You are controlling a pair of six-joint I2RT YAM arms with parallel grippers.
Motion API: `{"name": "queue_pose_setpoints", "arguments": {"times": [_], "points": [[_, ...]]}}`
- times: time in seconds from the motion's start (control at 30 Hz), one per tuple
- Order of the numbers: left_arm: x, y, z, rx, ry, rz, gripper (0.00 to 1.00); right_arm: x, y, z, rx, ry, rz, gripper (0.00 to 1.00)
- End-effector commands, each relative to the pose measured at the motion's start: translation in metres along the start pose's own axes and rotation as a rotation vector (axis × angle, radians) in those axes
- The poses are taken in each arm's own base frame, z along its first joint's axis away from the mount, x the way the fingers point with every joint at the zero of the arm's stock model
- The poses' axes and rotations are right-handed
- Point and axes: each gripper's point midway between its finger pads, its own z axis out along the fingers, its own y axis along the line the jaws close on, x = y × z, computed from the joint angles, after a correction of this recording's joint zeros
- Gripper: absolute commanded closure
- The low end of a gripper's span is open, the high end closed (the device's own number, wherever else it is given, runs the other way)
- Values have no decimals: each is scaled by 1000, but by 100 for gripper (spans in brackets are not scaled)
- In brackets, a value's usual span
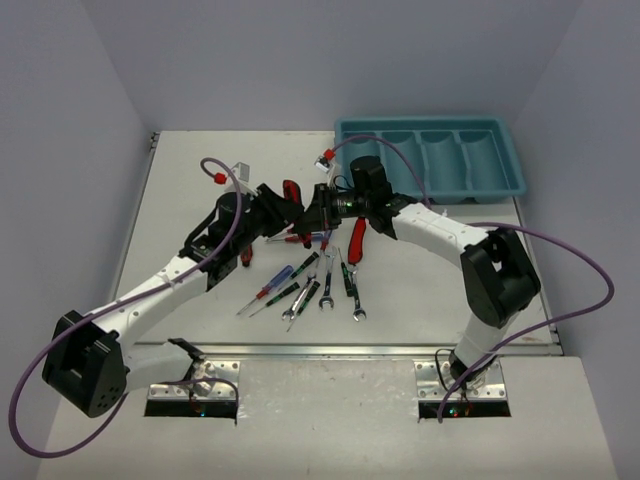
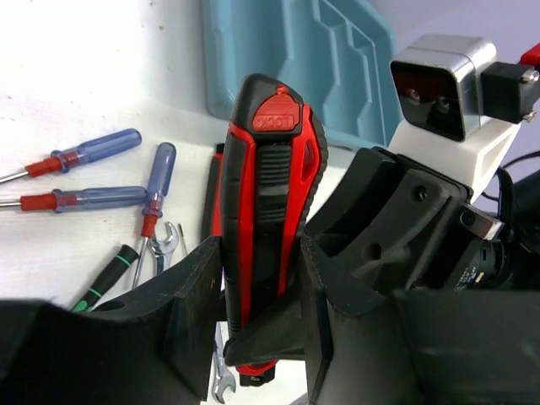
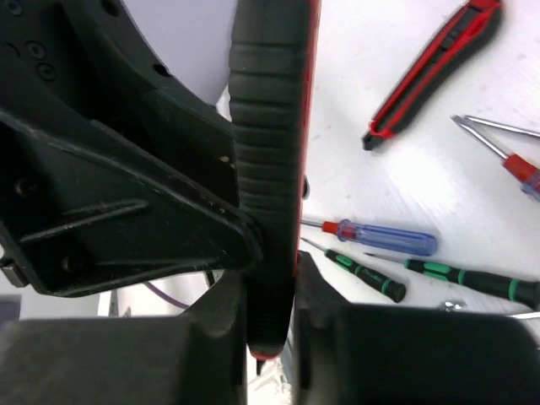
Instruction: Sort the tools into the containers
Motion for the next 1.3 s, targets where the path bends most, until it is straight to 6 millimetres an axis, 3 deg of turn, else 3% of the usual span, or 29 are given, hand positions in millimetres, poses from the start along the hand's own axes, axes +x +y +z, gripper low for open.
{"name": "queue_pose_setpoints", "arguments": {"times": [0.0,0.03,0.07,0.1,0.13,0.17,0.3,0.37,0.43,0.47,0.53,0.6,0.73,0.77,0.83,0.97,1.07,1.13,1.2,1.27], "points": [[-14,-45,-1,153,-35,-35,98,-22,20,-6,-34,-88,-76,100],[-15,-44,0,141,-36,-30,88,-23,17,-7,-13,-96,-79,100],[-16,-41,2,116,-40,-22,66,-25,14,-8,16,-106,-80,100],[-22,-31,5,49,-62,-5,35,-25,8,-10,52,-103,-73,100],[-33,-11,4,-91,-99,35,6,-32,-11,-16,165,-118,-56,100],[-42,6,2,-199,-130,62,0,-37,-27,-24,249,-130,-39,100],[-79,76,-18,-603,-229,132,0,-76,-116,-79,626,-188,76,100],[-85,98,-23,-678,-226,124,0,-90,-148,-109,756,-222,101,100],[-85,126,-23,-706,-187,106,0,-101,-197,-131,893,-202,131,100],[-81,137,-19,-691,-161,113,0,-111,-211,-138,914,-195,124,100],[-69,153,-8,-674,-102,143,0,-130,-227,-146,942,-187,86,100],[-56,173,-5,-739,-40,157,0,-169,-230,-152,965,-211,-13,100],[-38,192,2,-782,52,190,0,-200,-256,-152,1016,-210,-70,99],[-37,193,5,-777,67,205,0,-207,-263,-149,1014,-222,-80,93],[-35,197,7,-799,94,223,0,-214,-269,-145,1002,-237,-89,64],[-38,210,6,-848,79,238,0,-218,-255,-140,945,-251,-93,38],[-32,223,10,-876,97,234,0,-226,-228,-150,927,-277,-113,24],[-29,229,14,-888,106,228,1,-232,-199,-162,915,-297,-125,23],[-23,234,22,-880,123,219,6,-220,-185,-166,904,-281,-111,22],[-18,238,28,-880,134,212,12,-210,-158,-169,872,-293,-134,22]]}}
